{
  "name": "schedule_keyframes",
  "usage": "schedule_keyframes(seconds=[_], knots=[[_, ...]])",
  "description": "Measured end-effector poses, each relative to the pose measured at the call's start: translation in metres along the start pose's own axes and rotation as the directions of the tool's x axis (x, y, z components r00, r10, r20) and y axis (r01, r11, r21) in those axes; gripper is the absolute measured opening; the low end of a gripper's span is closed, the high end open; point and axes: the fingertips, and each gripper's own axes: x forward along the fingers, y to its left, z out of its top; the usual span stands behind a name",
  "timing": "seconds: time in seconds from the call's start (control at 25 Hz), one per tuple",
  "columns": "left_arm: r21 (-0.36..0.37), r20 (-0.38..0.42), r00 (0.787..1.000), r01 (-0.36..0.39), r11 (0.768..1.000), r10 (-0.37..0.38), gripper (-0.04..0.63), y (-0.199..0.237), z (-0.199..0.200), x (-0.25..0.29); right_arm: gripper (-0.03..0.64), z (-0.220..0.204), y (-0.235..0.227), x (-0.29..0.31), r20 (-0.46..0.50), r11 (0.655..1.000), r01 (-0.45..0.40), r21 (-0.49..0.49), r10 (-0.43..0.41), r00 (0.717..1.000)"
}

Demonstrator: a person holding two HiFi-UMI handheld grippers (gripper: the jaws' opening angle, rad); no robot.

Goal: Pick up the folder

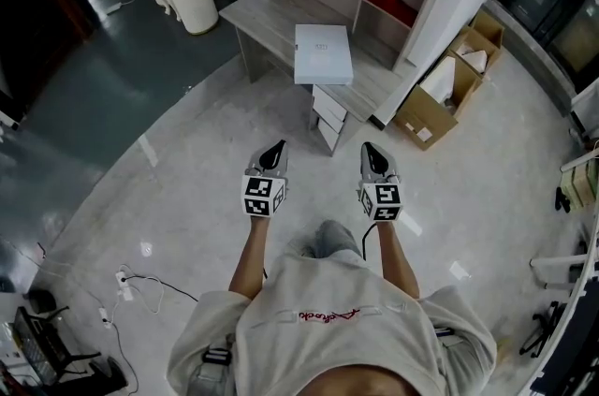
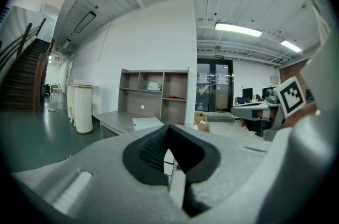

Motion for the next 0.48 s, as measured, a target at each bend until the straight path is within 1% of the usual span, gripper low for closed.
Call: schedule_keyframes(seconds=[0.28, 0.48], knots=[[0.007, -0.001, 1.000, 0.021, 1.000, -0.021, 0.000, -0.006, -0.001, 0.022, 0.006, -0.007, -0.013, 0.006, -0.002, 1.000, 0.003, 0.010, -0.003, 1.000], [0.013, -0.004, 1.000, 0.019, 1.000, -0.019, 0.000, 0.004, 0.000, 0.045, 0.006, -0.009, -0.022, 0.032, -0.001, 1.000, -0.004, 0.014, 0.004, 1.000]])
